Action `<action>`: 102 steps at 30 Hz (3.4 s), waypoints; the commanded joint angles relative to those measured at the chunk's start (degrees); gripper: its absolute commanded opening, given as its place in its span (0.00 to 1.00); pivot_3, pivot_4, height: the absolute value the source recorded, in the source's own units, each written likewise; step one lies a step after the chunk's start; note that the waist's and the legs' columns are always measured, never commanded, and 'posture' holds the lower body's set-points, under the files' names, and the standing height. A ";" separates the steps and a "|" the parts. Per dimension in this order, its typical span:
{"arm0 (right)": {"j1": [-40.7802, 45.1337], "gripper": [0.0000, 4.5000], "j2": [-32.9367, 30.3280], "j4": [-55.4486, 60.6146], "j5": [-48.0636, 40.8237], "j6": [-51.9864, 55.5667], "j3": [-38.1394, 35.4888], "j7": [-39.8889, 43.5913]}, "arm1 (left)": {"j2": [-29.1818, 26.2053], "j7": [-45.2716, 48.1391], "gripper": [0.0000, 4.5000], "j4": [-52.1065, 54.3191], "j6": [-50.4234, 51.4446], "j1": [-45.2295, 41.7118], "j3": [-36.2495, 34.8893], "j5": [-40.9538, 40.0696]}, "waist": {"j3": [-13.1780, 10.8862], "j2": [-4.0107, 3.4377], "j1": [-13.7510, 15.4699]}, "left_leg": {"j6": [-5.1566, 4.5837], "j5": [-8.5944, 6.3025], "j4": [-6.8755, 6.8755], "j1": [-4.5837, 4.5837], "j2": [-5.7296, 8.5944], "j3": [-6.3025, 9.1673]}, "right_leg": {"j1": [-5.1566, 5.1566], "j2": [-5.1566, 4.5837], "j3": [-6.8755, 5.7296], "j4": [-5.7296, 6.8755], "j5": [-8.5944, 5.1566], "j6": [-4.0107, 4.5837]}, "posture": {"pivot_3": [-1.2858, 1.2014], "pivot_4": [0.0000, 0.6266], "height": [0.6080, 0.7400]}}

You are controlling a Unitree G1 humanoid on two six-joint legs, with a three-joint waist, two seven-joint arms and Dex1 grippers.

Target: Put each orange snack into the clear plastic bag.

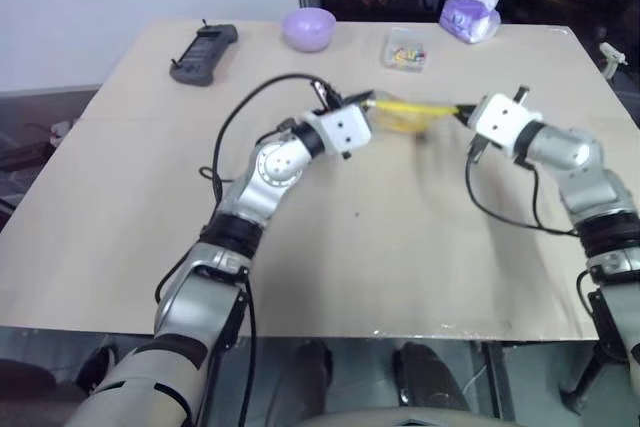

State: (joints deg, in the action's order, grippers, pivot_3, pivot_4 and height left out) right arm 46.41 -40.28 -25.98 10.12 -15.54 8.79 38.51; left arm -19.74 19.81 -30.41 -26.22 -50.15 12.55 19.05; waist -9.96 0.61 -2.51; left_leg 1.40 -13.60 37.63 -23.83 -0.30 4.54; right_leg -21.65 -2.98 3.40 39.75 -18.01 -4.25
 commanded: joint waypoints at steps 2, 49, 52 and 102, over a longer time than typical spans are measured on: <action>-2.14 0.00 -3.28 8.98 -2.67 7.32 -1.42 6.88 | -0.09 0.32 0.00 1.12 -0.04 0.99 -0.32 -1.09 | 0.00 0.00 0.14 | 0.00 0.00 0.00 -0.01 0.00 0.00 | 0.00 0.00 0.00 0.00 0.00 0.00 | 0.52 0.24 1.00; 0.70 0.37 -6.31 38.56 -6.89 31.03 -0.25 20.15 | -1.53 5.78 0.00 7.94 -1.32 4.94 3.79 0.87 | -0.02 -0.01 0.07 | -0.06 -0.03 0.05 0.02 -0.02 0.04 | 0.00 0.02 -0.04 0.10 0.00 0.00 | 0.52 0.24 1.00; 0.30 0.37 -3.35 39.07 -5.80 30.27 2.21 19.11 | -1.93 7.79 0.00 9.45 -0.83 5.27 3.66 0.07 | -0.04 0.01 0.63 | -0.04 -0.03 0.07 -0.04 0.03 0.09 | 0.01 -0.03 -0.11 0.03 0.00 0.00 | 0.52 0.24 1.00; 1.11 0.04 6.60 30.80 1.89 18.29 8.58 15.42 | -4.17 13.43 0.00 19.92 8.99 8.14 3.58 -0.43 | -0.05 0.01 0.16 | -0.03 -0.02 0.10 -0.07 0.04 0.16 | 0.00 -0.04 -0.17 0.04 0.00 0.00 | 0.52 0.24 1.00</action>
State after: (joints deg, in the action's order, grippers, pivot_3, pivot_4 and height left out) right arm 46.57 -33.32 3.95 11.81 3.40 18.38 54.55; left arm -24.23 33.78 -11.96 -16.68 -41.41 16.31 18.98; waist -10.00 0.62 -2.35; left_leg 1.37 -13.61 37.73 -23.90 -0.26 4.70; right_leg -21.65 -3.01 3.23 39.79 -18.01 -4.25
